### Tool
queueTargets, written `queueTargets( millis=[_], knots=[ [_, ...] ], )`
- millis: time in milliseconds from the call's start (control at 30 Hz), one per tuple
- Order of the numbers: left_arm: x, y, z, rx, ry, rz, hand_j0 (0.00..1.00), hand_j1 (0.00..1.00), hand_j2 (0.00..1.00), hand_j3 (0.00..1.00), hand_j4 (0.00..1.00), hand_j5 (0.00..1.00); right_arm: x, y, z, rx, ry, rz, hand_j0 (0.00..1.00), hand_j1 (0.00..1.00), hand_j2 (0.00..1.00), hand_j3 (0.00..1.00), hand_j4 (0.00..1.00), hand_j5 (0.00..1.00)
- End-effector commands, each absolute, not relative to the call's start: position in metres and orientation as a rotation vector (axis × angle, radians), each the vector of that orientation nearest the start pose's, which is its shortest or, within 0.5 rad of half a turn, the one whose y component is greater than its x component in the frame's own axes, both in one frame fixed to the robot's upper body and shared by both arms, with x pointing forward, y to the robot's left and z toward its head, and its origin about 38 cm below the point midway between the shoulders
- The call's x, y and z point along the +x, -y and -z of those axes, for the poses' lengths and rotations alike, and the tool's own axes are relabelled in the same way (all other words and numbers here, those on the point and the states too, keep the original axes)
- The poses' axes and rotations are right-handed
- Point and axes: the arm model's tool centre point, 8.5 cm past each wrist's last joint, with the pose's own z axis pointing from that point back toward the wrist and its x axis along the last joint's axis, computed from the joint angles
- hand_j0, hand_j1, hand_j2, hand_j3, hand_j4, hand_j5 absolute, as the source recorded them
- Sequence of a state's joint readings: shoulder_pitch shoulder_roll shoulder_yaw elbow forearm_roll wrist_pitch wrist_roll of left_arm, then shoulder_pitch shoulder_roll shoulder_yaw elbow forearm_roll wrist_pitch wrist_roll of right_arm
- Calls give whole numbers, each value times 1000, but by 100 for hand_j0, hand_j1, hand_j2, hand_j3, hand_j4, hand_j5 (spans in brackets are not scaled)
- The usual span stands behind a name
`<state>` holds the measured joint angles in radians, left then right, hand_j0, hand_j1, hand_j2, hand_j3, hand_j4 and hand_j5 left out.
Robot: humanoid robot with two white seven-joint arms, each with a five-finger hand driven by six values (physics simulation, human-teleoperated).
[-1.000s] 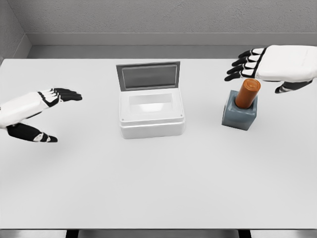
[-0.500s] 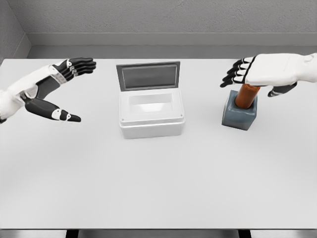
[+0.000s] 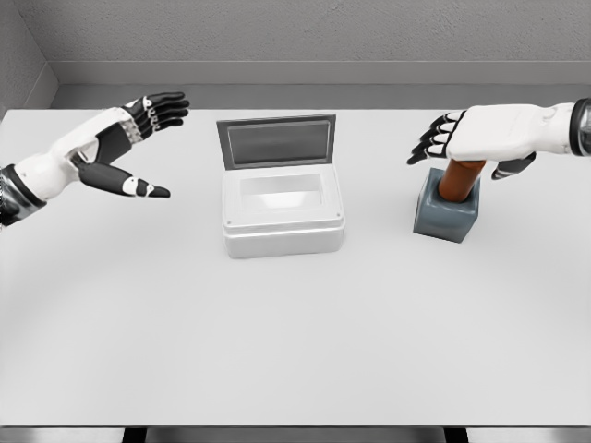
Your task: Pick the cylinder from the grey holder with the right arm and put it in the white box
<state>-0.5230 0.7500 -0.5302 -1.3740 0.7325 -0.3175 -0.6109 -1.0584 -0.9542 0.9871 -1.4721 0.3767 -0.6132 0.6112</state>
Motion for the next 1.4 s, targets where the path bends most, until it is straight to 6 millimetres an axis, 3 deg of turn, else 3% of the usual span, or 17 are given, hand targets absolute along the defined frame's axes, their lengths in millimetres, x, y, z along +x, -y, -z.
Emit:
queueTargets(
  millis=[0,233,433,600,967,1367],
  knots=[
    [442,-314,-199,-490,1674,908,100,100,100,100,100,100,453,302,-288,720,-1484,3142,99,99,99,99,99,99],
    [451,-321,-194,-462,1658,887,100,100,100,100,100,100,456,300,-278,719,-1435,3159,97,97,97,97,97,97],
    [458,-327,-190,-442,1648,859,100,100,100,100,100,100,457,302,-275,736,-1406,3170,83,83,83,83,83,83],
    [472,-322,-183,-437,1628,843,100,100,100,100,100,100,457,304,-274,759,-1365,3173,76,76,76,76,76,76],
    [480,-318,-183,-448,1535,806,100,100,100,100,100,100,456,304,-268,755,-1311,3187,72,72,72,72,72,72],
    [483,-317,-186,-441,1533,808,100,100,100,100,100,100,456,303,-272,772,-1303,3175,57,57,57,57,57,57]
  ],
)
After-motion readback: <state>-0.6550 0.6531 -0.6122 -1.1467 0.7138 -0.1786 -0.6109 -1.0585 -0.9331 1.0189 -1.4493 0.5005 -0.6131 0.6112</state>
